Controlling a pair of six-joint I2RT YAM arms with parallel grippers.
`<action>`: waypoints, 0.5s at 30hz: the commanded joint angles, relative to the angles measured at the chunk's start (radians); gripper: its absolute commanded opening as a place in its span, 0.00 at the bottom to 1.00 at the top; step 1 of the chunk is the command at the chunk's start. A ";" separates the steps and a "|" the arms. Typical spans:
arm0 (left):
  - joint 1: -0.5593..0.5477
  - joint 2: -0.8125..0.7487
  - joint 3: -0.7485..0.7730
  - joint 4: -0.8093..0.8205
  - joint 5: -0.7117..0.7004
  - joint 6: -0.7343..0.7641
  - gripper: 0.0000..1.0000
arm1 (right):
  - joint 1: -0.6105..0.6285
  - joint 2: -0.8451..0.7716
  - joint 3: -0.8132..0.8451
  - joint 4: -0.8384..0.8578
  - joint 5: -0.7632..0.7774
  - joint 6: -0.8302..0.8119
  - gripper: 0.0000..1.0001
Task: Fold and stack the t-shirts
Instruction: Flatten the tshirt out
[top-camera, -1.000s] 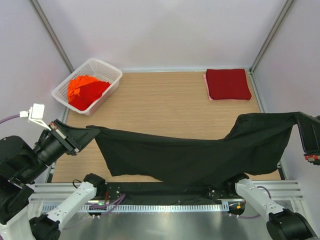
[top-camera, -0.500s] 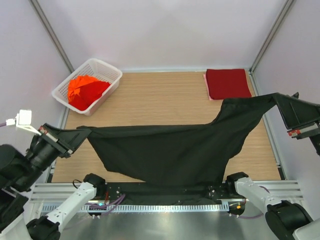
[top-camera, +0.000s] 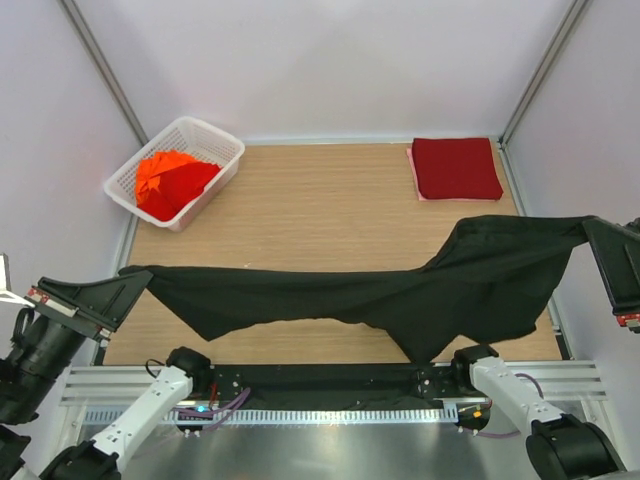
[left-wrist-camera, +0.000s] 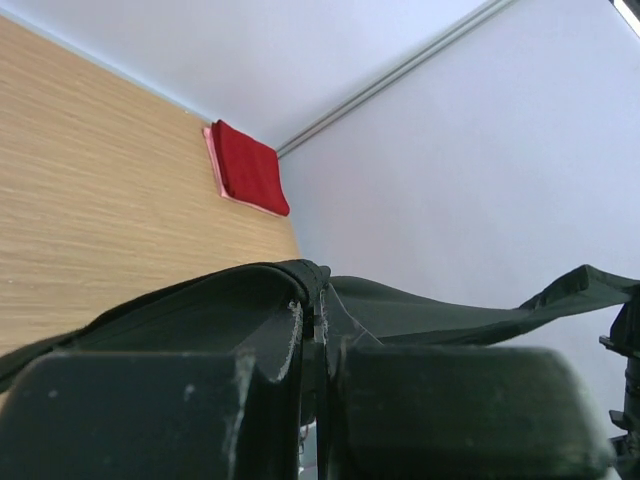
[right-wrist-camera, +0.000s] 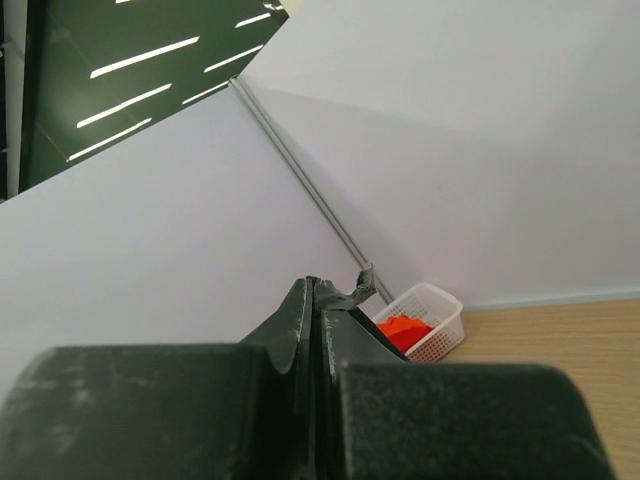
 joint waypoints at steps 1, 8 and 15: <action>-0.001 0.059 0.009 0.078 -0.033 0.036 0.00 | -0.015 0.012 -0.030 0.113 0.004 0.039 0.01; -0.003 0.201 0.035 0.170 -0.091 0.174 0.00 | -0.013 0.051 -0.223 0.328 0.032 -0.036 0.01; -0.003 0.332 0.131 0.227 -0.163 0.275 0.00 | -0.013 0.175 -0.214 0.431 0.010 -0.104 0.01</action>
